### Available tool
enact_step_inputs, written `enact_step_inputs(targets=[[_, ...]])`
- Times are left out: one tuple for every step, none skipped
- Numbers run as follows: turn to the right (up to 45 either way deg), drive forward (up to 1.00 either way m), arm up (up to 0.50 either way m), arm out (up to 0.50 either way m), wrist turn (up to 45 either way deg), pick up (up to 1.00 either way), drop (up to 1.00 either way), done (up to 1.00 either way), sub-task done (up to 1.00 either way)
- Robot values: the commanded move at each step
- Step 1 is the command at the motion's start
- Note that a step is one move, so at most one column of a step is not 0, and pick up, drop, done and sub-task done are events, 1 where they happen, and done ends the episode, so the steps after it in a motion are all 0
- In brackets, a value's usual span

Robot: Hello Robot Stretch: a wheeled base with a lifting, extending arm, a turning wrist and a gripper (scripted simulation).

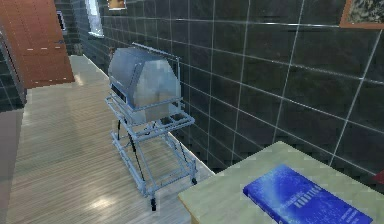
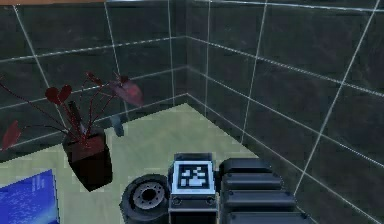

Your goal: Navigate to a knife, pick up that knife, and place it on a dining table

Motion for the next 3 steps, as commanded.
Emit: enact_step_inputs(targets=[[0.0,0.0,0.0,0.38,0.0,0.0,0.0,0.0,0.0],[0.0,0.0,0.0,0.0,39.0,0.0,0.0,0.0,0.0],[0.0,0.0,-0.04,0.0,0.0,0.0,0.0,0.0,0.0]])
